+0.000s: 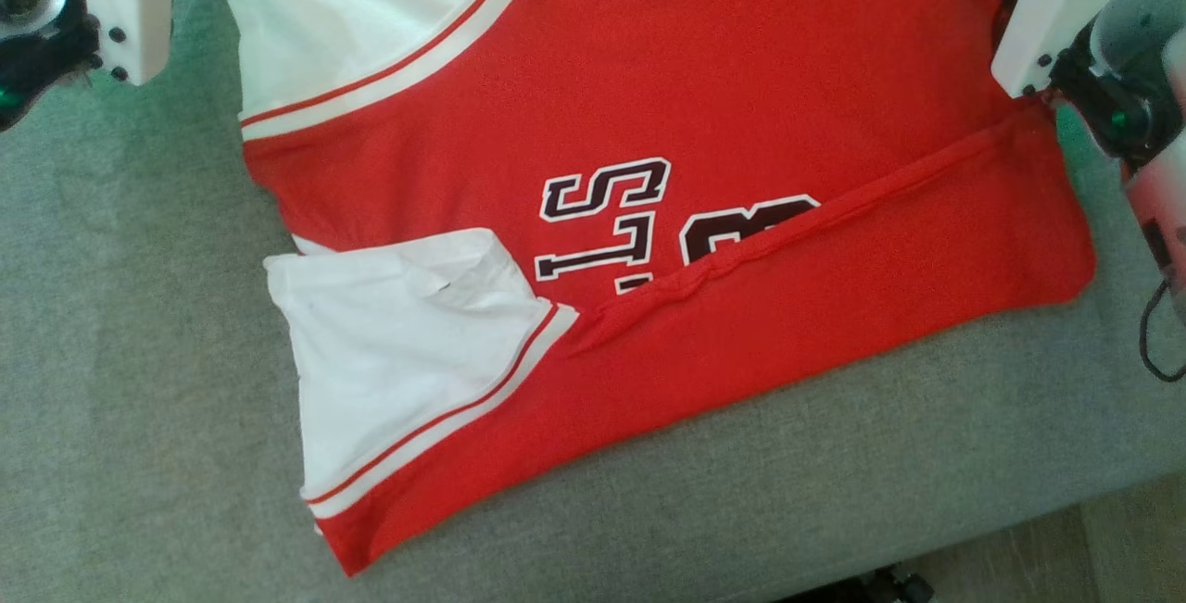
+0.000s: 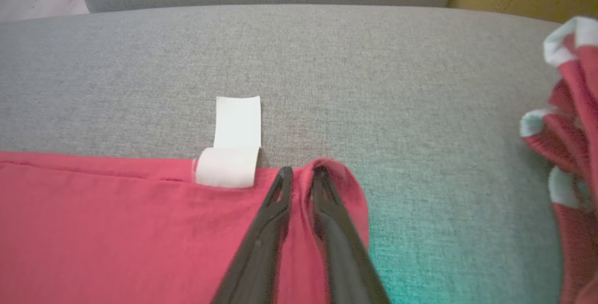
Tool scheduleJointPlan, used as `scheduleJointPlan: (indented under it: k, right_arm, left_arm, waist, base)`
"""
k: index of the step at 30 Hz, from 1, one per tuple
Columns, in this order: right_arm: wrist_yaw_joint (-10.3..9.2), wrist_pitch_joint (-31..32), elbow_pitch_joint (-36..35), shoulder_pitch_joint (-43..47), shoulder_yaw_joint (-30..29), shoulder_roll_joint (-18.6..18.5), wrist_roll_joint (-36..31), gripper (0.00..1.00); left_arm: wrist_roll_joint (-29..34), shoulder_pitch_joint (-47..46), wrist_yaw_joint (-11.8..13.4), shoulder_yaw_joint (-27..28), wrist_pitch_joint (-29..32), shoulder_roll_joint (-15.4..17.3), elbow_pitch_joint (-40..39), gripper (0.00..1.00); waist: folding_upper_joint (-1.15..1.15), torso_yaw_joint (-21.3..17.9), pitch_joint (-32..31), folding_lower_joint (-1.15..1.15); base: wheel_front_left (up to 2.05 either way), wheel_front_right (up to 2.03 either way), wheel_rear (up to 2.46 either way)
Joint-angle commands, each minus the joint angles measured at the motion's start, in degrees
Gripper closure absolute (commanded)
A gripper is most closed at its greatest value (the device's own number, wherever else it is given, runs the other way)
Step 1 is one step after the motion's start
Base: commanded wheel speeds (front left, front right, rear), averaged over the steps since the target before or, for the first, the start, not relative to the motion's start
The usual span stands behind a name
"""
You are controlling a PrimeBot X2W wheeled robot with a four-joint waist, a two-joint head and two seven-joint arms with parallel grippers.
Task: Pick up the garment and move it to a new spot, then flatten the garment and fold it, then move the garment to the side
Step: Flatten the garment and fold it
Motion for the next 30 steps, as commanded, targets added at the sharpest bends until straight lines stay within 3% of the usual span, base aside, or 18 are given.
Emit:
scheduleJointPlan:
  k: [1, 3, 10, 23, 30]
  right_arm:
    - [-0.04, -0.45, -0.71, -0.46, 0.18, -0.45, 0.4, 0.8]
    - [-0.04, -0.56, -0.15, -0.74, 0.49, -0.5, 0.55, 1.0]
    - [-0.04, -2.51, 1.31, -1.86, 1.19, -0.89, 0.99, 1.0]
    - [-0.04, -9.32, -0.11, -2.3, -3.47, -4.6, 6.93, 1.0]
    - [-0.04, -9.72, -4.12, 3.16, -3.92, -7.82, 11.0, 1.0]
  left_arm:
    - [-0.67, -3.47, 0.1, 2.22, -0.34, 2.53, -0.56, 1.0]
    - [-1.0, -3.75, 0.1, 1.83, -0.56, 2.57, -0.41, 1.0]
    - [-1.19, -4.98, 0.1, 0.54, -3.09, 3.15, -0.39, 1.0]
    - [-0.25, -9.43, 0.1, -0.7, -18.71, 3.07, -0.11, 1.0]
    - [-4.41, -5.12, 0.1, -2.83, -23.69, 6.39, -4.38, 1.0]
  waist:
    - [0.0, 0.07, 0.0, 0.0]
    - [0.0, 0.17, 0.11, 0.0]
    - [0.0, 0.33, 0.56, 0.0]
    - [0.0, 1.68, -0.66, 0.0]
    - [0.0, 3.63, -2.95, 0.0]
  base:
    - [0.0, 0.0, 0.0]
    - [0.0, 0.0, 0.0]
    - [0.0, 0.0, 0.0]
    - [0.0, 0.0, 0.0]
    - [0.0, 0.0, 0.0]
